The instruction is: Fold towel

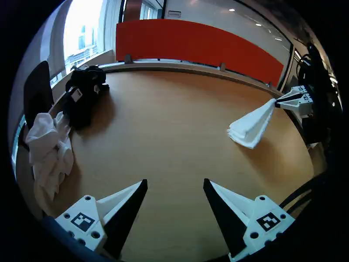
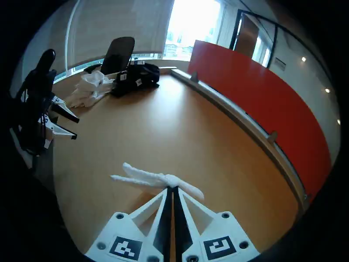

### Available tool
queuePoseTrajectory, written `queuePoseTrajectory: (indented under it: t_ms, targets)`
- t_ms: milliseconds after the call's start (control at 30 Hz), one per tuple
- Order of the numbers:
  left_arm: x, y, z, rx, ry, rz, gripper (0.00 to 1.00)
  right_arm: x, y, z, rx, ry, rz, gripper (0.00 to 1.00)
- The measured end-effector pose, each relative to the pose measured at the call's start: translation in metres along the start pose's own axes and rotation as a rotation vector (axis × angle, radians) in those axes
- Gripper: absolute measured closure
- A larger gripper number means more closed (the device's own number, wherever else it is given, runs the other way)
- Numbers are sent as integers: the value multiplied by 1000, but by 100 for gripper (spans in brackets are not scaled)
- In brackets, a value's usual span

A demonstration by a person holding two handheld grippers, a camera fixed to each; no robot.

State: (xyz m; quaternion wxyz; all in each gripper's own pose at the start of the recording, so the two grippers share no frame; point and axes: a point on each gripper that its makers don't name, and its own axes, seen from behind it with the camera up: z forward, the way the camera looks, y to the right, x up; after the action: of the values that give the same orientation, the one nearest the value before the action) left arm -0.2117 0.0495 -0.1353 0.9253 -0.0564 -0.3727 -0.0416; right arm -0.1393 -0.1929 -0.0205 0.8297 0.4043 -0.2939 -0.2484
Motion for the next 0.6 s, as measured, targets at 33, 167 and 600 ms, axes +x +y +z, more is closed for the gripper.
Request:
queuePoseTrajectory:
  t_ms: [33,167,600]
  targets:
    - [-1,0,0,1,1,0,5,0,2,-3,-4,0,0,98]
    - [-3,0,1,3,3,0,5,-3,11,-15,-16,-2,5,98]
    - [-5,0,0,4,7,11,5,-27,58,-66,-88,-19,47,98]
